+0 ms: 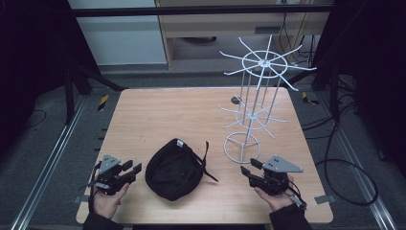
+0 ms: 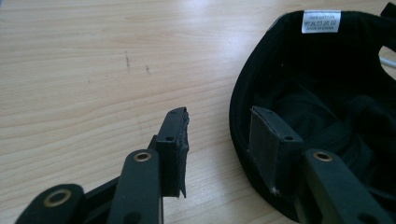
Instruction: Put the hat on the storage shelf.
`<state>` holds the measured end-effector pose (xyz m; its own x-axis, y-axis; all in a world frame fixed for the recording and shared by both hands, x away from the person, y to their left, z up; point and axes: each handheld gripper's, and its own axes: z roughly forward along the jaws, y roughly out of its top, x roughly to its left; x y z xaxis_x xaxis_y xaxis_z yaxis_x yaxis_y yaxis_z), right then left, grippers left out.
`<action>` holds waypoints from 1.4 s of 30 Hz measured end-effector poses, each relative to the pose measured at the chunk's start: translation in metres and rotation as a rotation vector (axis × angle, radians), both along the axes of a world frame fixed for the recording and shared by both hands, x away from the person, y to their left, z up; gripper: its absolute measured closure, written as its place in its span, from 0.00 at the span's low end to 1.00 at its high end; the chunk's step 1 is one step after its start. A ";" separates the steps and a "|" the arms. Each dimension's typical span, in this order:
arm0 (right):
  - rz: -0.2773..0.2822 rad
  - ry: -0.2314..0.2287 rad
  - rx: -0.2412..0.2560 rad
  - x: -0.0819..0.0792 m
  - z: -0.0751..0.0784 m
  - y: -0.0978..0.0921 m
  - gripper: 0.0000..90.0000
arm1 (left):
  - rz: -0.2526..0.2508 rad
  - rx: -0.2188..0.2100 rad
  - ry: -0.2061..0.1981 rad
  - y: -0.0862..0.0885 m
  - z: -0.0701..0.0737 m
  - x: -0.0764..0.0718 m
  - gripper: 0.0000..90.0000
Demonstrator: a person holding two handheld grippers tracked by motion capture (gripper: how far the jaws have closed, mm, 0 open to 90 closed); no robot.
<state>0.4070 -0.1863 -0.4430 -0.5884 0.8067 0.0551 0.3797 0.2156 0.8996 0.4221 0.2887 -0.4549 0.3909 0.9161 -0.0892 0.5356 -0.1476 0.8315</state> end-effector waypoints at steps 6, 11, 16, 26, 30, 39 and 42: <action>0.049 0.008 -0.012 0.003 0.002 0.027 0.59 | -0.001 0.020 0.027 -0.006 -0.003 0.002 0.62; 0.096 0.019 -0.007 0.007 0.009 0.053 0.61 | -0.012 0.033 0.041 -0.012 -0.006 0.003 0.61; 0.141 0.020 -0.003 0.015 0.017 0.073 0.64 | -0.018 0.033 0.056 -0.015 -0.007 0.004 0.59; 0.176 0.015 -0.025 0.035 0.021 0.114 0.66 | -0.029 0.046 0.094 -0.020 -0.012 0.006 0.58; 0.177 0.032 -0.049 0.049 0.018 0.129 0.64 | -0.043 0.062 0.125 -0.022 -0.017 0.009 0.58; 0.164 0.081 -0.117 0.072 -0.003 0.143 0.63 | -0.063 0.076 0.177 -0.027 -0.024 0.015 0.69; 0.169 0.092 -0.120 0.075 -0.007 0.145 0.63 | -0.068 0.071 0.186 -0.028 -0.026 0.017 0.71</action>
<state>0.4822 -0.0413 -0.4499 -0.7130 0.7007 0.0244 0.4084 0.3868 0.8268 0.4388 0.2605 -0.4808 0.4348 0.8947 -0.1020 0.6657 -0.2431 0.7055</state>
